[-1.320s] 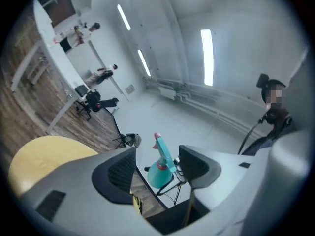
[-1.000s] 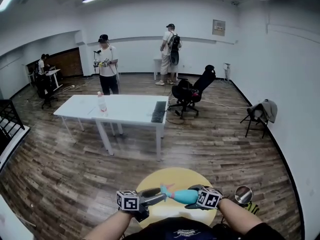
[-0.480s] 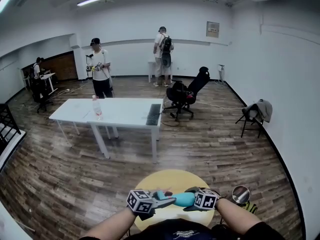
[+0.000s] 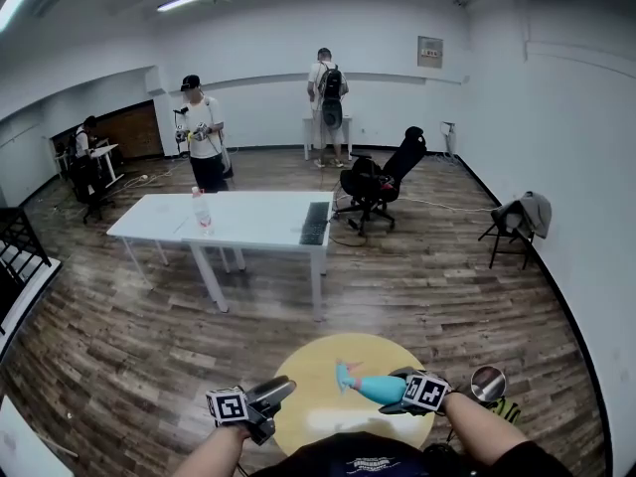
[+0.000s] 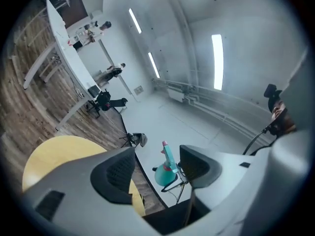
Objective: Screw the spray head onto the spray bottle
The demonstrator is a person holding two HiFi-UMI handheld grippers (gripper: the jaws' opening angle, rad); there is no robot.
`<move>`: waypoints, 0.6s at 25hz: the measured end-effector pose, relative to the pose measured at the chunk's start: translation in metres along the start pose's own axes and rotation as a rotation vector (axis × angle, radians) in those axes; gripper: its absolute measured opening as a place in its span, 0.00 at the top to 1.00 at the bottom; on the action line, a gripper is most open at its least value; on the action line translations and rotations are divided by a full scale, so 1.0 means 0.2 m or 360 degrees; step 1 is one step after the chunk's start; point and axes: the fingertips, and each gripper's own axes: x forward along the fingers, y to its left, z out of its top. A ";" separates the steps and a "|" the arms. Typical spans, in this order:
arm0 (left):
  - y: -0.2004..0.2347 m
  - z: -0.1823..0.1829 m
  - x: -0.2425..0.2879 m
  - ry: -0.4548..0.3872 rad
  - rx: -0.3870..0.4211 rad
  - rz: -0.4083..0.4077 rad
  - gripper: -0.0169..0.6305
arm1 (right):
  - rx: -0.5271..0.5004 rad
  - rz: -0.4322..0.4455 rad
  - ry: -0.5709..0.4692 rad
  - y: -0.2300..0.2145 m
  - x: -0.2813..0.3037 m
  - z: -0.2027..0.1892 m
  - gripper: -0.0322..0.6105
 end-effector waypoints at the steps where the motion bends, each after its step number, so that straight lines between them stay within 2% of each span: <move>1: -0.03 -0.04 0.06 0.0071 0.0045 -0.0023 0.49 | -0.0048 0.0000 0.0008 0.01 0.00 0.03 0.29; 4: -0.17 -0.19 0.32 0.0357 0.0278 -0.0141 0.49 | -0.0211 0.0023 0.0012 0.08 0.04 0.15 0.29; 5: -0.22 -0.24 0.40 0.0459 0.0395 -0.0183 0.54 | -0.0251 0.0032 0.0016 0.09 0.05 0.18 0.29; 6: -0.27 -0.29 0.46 0.0563 0.0526 -0.0220 0.67 | -0.0283 0.0036 0.0034 0.10 0.06 0.19 0.29; 7: -0.31 -0.33 0.49 0.0667 0.0652 -0.0252 0.71 | -0.0304 0.0041 0.0058 0.10 0.06 0.18 0.29; 9: -0.36 -0.40 0.49 0.0839 0.0818 -0.0314 0.69 | -0.0320 0.0073 0.0095 0.12 0.04 0.14 0.29; 13: -0.37 -0.51 0.49 0.1019 0.1039 -0.0328 0.68 | -0.0381 0.0060 0.0151 0.15 0.02 0.07 0.29; 15: -0.36 -0.51 0.51 0.0991 0.0979 -0.0300 0.68 | -0.0357 0.0070 0.0131 0.15 0.02 0.06 0.29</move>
